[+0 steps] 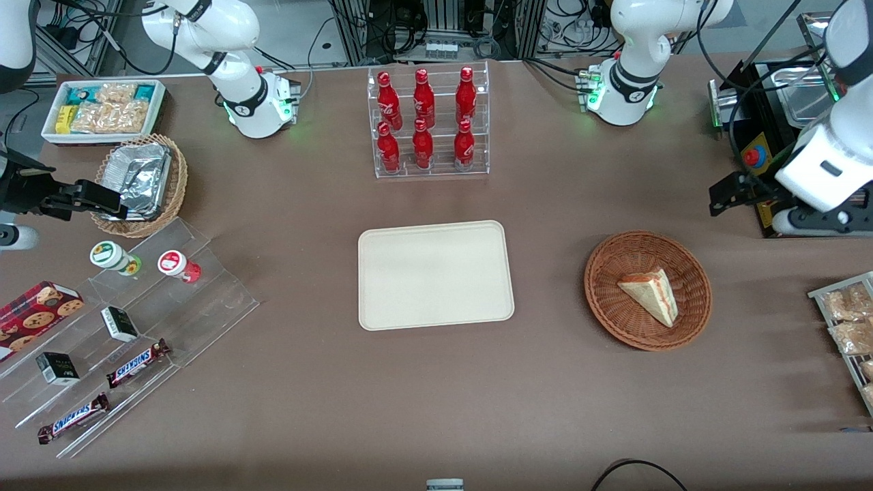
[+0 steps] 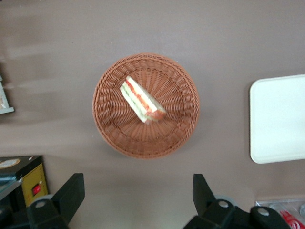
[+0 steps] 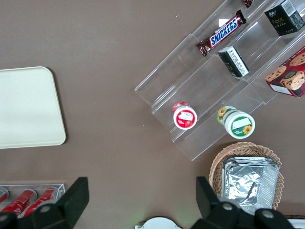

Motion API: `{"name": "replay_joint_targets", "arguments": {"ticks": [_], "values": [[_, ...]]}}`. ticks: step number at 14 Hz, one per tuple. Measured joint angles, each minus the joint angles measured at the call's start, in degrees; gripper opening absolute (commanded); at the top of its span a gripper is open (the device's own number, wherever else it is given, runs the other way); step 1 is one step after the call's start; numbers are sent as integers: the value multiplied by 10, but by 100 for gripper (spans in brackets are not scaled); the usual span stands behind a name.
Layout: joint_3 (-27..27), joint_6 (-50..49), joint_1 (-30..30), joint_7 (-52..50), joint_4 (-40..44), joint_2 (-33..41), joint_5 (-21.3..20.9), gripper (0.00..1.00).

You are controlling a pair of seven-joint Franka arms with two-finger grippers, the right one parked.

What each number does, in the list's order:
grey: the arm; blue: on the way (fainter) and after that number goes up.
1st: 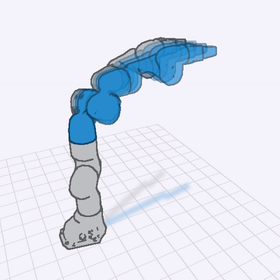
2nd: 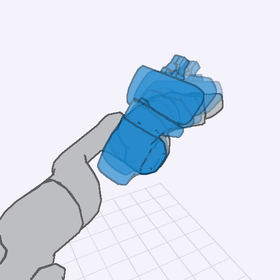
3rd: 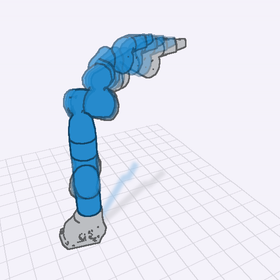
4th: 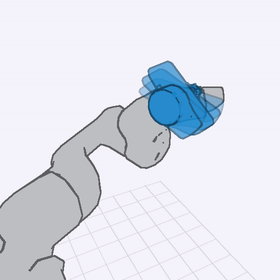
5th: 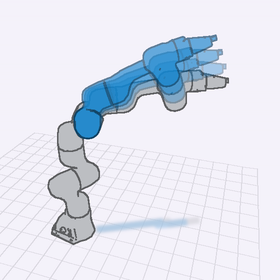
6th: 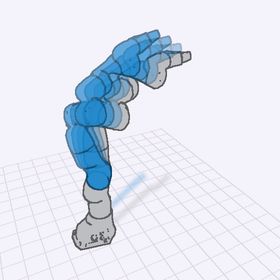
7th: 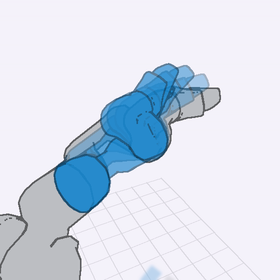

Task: Place sandwich from basket to tray
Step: 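Move the left gripper from rest toward the wicker basket, then lower the open left gripper over the wrapped sandwich in the basket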

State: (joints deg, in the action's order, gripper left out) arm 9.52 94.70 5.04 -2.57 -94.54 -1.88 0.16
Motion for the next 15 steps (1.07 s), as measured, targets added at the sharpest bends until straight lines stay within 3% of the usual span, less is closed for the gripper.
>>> {"name": "replay_joint_targets", "arguments": {"ticks": [4, 11, 15], "values": [[-9, 134, 0, -89, -112, 2, 0, 100], [-9, 353, -2, -342, -277, 17, 0, 100], [-9, 405, -2, -384, -313, 15, 0, 100]]}}
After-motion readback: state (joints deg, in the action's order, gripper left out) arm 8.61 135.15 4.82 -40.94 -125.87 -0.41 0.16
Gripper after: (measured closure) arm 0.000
